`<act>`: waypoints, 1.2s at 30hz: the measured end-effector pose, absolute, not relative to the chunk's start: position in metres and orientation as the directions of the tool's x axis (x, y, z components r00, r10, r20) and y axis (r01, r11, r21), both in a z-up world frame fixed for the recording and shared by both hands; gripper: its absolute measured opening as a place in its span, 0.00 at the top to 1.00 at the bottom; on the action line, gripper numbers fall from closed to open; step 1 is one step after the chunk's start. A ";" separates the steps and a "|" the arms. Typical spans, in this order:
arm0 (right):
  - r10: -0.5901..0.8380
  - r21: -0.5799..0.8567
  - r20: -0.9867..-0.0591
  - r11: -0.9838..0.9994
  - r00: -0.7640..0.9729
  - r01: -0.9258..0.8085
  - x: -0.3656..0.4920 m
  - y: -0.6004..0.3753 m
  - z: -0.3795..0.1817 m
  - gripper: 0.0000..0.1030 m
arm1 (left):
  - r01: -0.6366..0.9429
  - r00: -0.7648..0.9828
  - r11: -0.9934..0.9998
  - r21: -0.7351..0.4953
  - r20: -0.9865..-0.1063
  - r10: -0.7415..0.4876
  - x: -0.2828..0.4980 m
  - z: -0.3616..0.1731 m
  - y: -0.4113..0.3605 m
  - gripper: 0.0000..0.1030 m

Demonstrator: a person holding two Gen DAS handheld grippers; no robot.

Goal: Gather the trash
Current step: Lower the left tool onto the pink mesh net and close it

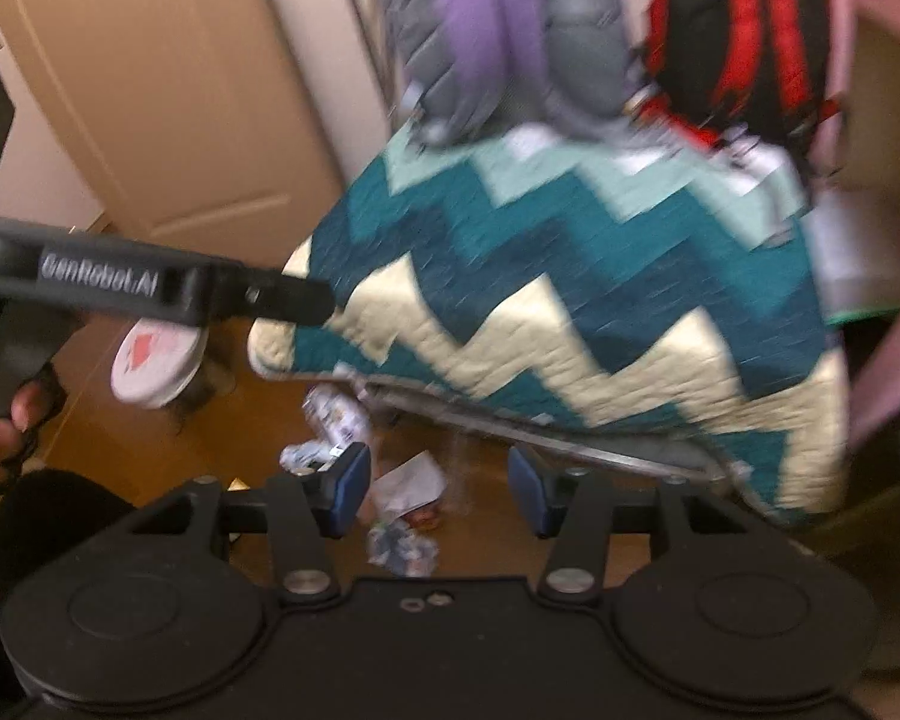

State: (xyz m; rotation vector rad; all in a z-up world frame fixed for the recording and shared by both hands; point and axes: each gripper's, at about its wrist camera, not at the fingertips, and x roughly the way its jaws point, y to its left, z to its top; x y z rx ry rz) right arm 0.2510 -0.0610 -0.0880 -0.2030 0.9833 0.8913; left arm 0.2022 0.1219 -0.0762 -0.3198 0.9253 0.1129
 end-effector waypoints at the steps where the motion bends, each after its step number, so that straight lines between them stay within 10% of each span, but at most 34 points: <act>1: 0.557 0.239 -0.800 0.636 0.222 -0.734 0.254 -0.052 -0.105 0.50 | -0.251 0.590 0.942 -0.223 -0.807 -0.034 0.205 -0.089 0.133 0.13; 15: 0.369 0.244 -0.929 0.626 0.006 -0.740 0.287 0.024 -0.331 0.50 | -0.424 0.261 0.904 -0.062 -0.964 0.057 0.245 -0.290 0.250 0.13; 36: 0.334 0.260 -0.942 0.776 0.024 -0.575 0.369 0.138 -0.493 0.51 | -0.541 -0.010 0.840 -0.048 -0.998 -0.064 0.244 -0.517 0.303 0.13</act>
